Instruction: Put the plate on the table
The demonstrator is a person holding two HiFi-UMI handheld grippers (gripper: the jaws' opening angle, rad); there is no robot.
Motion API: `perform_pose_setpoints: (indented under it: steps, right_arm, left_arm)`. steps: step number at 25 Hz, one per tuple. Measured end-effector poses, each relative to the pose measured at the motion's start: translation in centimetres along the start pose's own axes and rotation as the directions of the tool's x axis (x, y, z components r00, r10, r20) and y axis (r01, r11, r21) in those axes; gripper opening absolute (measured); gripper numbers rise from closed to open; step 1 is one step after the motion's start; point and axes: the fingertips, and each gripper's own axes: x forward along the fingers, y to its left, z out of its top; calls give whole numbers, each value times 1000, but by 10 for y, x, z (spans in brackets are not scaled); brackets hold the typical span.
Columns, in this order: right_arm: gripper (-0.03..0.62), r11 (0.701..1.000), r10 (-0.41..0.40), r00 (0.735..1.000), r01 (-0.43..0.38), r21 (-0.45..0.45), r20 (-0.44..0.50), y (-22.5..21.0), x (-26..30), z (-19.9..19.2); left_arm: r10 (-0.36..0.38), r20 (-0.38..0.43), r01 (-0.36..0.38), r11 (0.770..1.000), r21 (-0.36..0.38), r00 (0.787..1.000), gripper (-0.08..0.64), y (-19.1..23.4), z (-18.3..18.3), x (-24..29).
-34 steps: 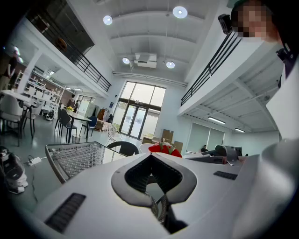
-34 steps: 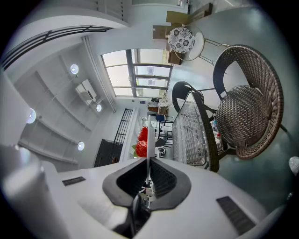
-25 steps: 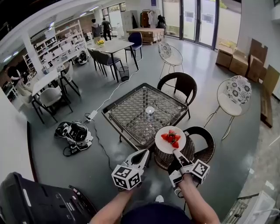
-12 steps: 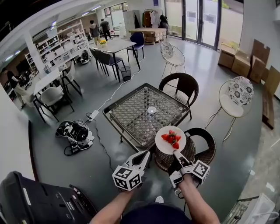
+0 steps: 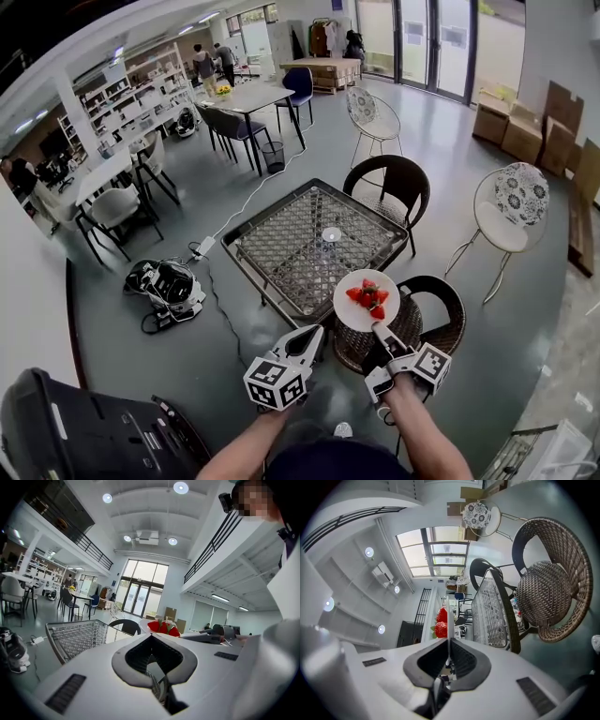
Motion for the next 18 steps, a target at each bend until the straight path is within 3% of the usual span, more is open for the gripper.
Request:
perform_pose_setpoints:
  steps: [18]
  right_arm:
    - [15,1000,-7,1000,7,6,6,-15,70,29]
  left_arm:
    - [-1,-25,1,1000,-20,1000,5,55,0,53]
